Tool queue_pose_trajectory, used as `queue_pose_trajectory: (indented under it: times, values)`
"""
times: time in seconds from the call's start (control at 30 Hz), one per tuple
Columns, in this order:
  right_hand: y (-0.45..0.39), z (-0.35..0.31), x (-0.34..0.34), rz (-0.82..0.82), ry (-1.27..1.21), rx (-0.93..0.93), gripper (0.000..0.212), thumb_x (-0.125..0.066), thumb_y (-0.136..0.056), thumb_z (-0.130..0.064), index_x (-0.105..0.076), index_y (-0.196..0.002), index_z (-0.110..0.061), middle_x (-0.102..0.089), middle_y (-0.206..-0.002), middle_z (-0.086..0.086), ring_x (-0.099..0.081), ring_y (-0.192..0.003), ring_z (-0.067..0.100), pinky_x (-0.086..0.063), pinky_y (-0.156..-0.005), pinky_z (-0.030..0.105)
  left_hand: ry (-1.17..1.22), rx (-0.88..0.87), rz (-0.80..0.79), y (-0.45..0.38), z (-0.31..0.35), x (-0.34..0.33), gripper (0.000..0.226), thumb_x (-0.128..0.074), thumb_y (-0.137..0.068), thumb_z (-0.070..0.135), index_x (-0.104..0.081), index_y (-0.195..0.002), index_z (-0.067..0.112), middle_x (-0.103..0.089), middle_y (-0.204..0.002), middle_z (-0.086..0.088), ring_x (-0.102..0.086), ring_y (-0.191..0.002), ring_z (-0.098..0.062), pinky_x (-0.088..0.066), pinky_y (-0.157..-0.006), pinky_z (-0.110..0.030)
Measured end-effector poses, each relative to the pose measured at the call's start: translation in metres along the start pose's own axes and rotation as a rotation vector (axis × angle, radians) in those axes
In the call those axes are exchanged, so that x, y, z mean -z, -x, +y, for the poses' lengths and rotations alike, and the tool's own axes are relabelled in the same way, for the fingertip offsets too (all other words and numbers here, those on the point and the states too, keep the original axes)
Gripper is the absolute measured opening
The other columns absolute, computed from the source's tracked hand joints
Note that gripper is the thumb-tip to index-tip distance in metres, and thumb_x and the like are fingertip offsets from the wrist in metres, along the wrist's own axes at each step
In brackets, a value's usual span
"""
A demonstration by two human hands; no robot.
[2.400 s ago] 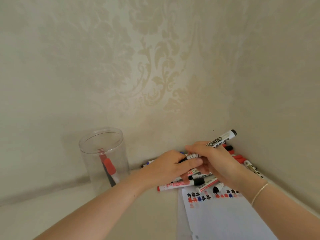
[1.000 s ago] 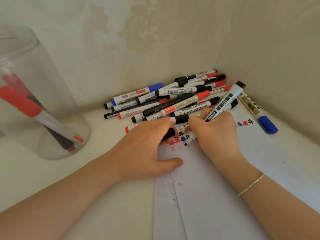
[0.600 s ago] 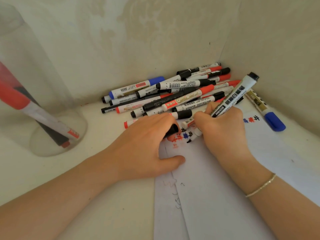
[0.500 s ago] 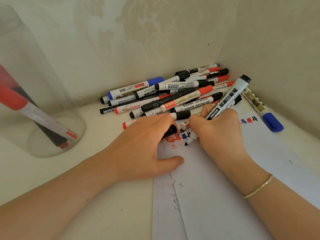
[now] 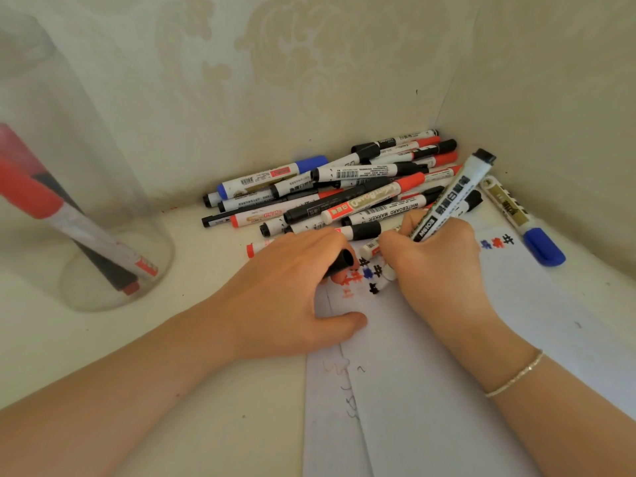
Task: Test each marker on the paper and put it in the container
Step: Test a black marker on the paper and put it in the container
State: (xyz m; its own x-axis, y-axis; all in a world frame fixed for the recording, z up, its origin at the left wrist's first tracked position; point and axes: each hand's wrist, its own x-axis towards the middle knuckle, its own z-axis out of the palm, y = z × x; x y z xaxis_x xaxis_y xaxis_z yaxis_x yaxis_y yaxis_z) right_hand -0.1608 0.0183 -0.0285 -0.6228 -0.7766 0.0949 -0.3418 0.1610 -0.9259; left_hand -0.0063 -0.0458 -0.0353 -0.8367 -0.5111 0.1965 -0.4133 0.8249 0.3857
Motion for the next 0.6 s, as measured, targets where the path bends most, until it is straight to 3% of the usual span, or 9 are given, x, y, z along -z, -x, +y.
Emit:
queue_pose_trajectory:
  times: [0.17,0.33,0.43,0.5,0.6]
  values:
    - [0.000,0.000,0.000,0.019,-0.040,0.003,0.021,-0.056,-0.077,-0.002,-0.047,-0.066,0.013,-0.043,-0.052,0.019,-0.031,-0.044,0.012,-0.027,-0.037,0.018,0.001,-0.001,0.006,0.000,0.000,0.000,0.052,-0.049,-0.068,0.064,-0.052,-0.098,0.022,-0.051,-0.087,0.012,-0.046,-0.079,-0.009,-0.036,-0.073,-0.026]
    - [-0.001,0.001,-0.001,0.000,-0.016,0.047,0.022,-0.054,-0.077,0.000,-0.041,-0.060,-0.005,-0.033,-0.040,-0.004,-0.028,-0.034,0.009,-0.025,-0.034,0.013,-0.011,-0.007,0.017,0.000,0.000,-0.001,0.052,-0.049,-0.068,0.064,-0.052,-0.097,0.021,-0.050,-0.085,0.012,-0.045,-0.077,-0.008,-0.036,-0.072,-0.026]
    - [-0.001,0.003,0.000,0.004,-0.101,0.028,0.019,-0.053,-0.076,0.002,-0.045,-0.060,-0.002,-0.037,-0.047,0.006,-0.027,-0.039,0.010,-0.027,-0.037,0.016,-0.022,-0.018,0.014,0.000,-0.001,-0.001,0.050,-0.047,-0.071,0.062,-0.052,-0.098,0.021,-0.051,-0.085,0.011,-0.046,-0.077,-0.009,-0.036,-0.072,-0.028]
    - [-0.002,0.002,0.004,0.004,-0.289,0.001,0.024,-0.055,-0.078,0.003,-0.044,-0.058,-0.004,-0.046,-0.045,0.005,-0.034,-0.037,0.010,-0.030,-0.038,0.017,0.001,-0.034,0.024,0.000,0.000,-0.001,0.042,-0.043,-0.079,0.056,-0.052,-0.097,0.019,-0.050,-0.083,0.010,-0.046,-0.075,-0.009,-0.036,-0.070,-0.028]
    - [0.000,0.000,0.009,-0.046,-0.505,0.071,0.026,-0.065,-0.086,-0.011,-0.050,-0.065,-0.007,-0.051,-0.056,0.023,-0.039,-0.036,0.017,-0.032,-0.039,0.022,0.065,-0.011,0.067,0.000,0.001,-0.001,0.035,-0.031,-0.091,0.045,-0.052,-0.095,0.016,-0.051,-0.080,0.009,-0.045,-0.072,-0.010,-0.035,-0.068,-0.030]
